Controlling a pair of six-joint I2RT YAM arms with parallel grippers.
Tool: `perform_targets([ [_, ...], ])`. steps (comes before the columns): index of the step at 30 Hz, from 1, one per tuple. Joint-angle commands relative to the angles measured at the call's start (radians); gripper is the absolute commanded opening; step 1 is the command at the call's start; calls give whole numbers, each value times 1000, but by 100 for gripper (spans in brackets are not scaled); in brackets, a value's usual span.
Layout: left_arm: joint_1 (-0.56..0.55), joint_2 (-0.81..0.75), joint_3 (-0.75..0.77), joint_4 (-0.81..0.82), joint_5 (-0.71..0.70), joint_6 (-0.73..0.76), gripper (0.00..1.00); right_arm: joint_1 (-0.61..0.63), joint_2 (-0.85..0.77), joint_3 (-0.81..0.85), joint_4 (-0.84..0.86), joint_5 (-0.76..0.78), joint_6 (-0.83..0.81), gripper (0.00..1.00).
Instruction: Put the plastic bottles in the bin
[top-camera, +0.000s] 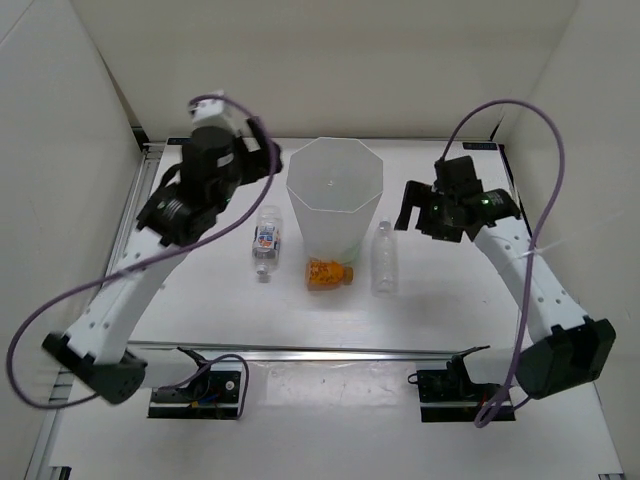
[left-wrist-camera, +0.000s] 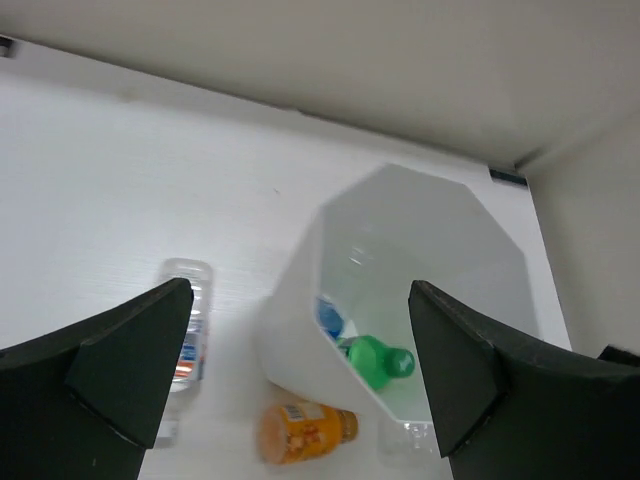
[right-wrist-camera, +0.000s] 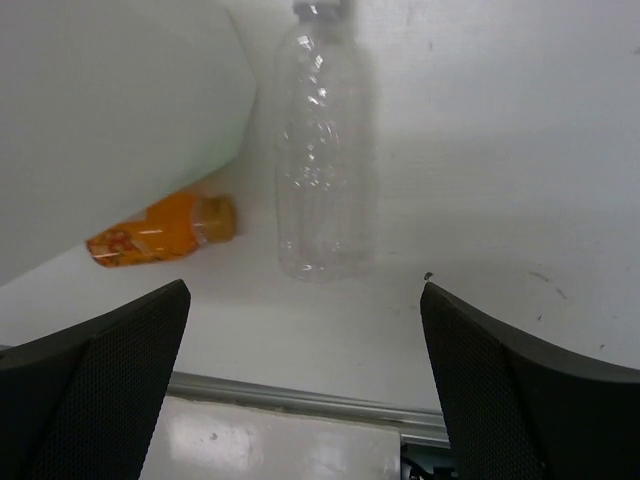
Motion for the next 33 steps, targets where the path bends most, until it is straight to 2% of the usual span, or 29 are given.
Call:
perform_targets([
  [1, 47, -159, -143, -26, -176, -37, 100, -29, 45, -108, 117, -90, 38, 100],
  [2, 56, -206, -213, -47, -166, -59, 100, -38, 57, -146, 154, -130, 38, 100],
  [5, 78, -248, -288, -111, -156, -106, 100, -38, 131, -170, 212, -173, 29, 100],
  [11, 120, -239, -268, -297, -142, -162, 100, -38, 270, -205, 309, -239, 38, 100],
  [17, 151, -237, -268, -342, -124, -162, 100, -38, 419, -173, 358, -280, 38, 100],
  [21, 160, -237, -268, -366, -101, -162, 100, -38, 520, -148, 383, -301, 38, 94],
  [22, 160, -237, -268, -380, -101, -162, 100, -38, 536, -148, 383, -301, 38, 87],
  [25, 179, -237, -268, -402, -101, -162, 100, -47, 568, -139, 383, -301, 38, 76],
  [26, 179, -237, -268, -402, -101, -171, 100, -47, 568, -150, 383, -301, 38, 65],
  [27, 189, -237, -268, -411, -101, -171, 100, -47, 568, -150, 371, -290, 38, 59],
  [28, 190, -237, -279, -411, -101, -171, 100, -47, 551, -162, 361, -262, 38, 54],
  [29, 199, -237, -292, -411, -101, -171, 100, -61, 538, -173, 335, -247, 47, 42],
  [33, 220, -237, -322, -386, -90, -171, 100, -93, 354, -175, 246, -179, 75, 28],
])
